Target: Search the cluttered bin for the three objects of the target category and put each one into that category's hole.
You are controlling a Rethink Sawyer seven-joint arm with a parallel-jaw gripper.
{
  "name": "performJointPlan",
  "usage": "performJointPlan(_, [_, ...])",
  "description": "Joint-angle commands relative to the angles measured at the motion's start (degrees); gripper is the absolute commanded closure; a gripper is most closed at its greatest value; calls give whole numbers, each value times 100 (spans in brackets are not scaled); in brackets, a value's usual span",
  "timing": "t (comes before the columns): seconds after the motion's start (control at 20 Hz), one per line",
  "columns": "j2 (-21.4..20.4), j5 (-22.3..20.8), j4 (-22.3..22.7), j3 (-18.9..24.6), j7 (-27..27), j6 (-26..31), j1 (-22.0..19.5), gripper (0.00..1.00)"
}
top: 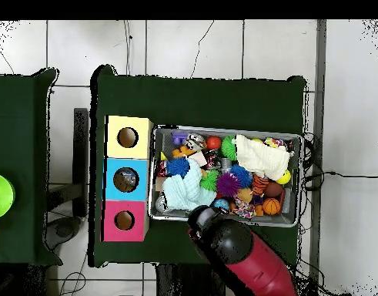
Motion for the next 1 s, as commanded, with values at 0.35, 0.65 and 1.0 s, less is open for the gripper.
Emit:
performJointPlan(0.35, [-164, -1461, 901, 1129, -2091, -847, -1786, 0])
performJointPlan(0.65, [150, -2308, 796, 1259, -1542, -1173, -2015, 0])
performJointPlan(1.0, [824, -3031, 602, 1368, -971, -1892, -2129, 0])
